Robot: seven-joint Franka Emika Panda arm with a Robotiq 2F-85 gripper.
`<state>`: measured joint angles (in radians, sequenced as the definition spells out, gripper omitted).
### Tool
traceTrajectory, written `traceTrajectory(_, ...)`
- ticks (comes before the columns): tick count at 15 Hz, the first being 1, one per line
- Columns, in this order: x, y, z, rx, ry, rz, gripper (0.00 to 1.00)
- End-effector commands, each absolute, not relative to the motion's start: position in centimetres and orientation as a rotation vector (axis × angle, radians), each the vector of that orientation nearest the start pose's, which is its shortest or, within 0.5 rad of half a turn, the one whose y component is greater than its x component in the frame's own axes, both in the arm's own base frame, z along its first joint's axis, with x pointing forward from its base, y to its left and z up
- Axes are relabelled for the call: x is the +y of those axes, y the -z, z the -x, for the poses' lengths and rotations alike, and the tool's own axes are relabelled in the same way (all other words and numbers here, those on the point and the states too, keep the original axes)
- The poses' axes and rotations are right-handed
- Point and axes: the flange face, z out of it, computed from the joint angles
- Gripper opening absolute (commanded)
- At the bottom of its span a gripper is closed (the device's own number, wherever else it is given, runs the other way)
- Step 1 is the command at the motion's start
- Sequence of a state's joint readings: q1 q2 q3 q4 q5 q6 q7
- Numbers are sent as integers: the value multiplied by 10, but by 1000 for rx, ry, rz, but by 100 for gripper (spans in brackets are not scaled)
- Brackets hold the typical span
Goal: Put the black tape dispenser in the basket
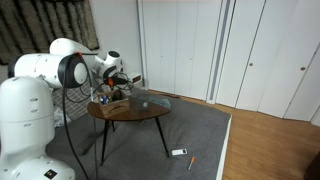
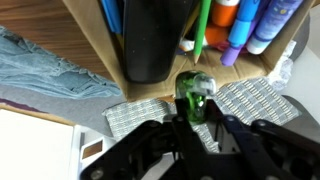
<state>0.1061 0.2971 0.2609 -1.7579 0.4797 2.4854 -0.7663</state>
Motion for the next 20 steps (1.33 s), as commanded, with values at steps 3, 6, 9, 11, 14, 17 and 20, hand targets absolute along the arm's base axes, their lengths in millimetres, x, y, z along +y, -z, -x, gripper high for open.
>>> traceTrajectory(3,152,-511,-594,-848,810,2627,6)
traceTrajectory(6,101,-516,-577,-692,851,2729,6)
traceTrajectory(9,58,-508,-569,-573,899,2825,6)
traceTrajectory(11,38,-497,-567,-518,929,2882,6)
traceTrajectory(14,20,-476,-571,-451,979,2923,6)
traceTrajectory(17,13,-459,-579,-416,1029,2940,6)
traceTrajectory(20,8,-444,-584,-380,1040,2949,6)
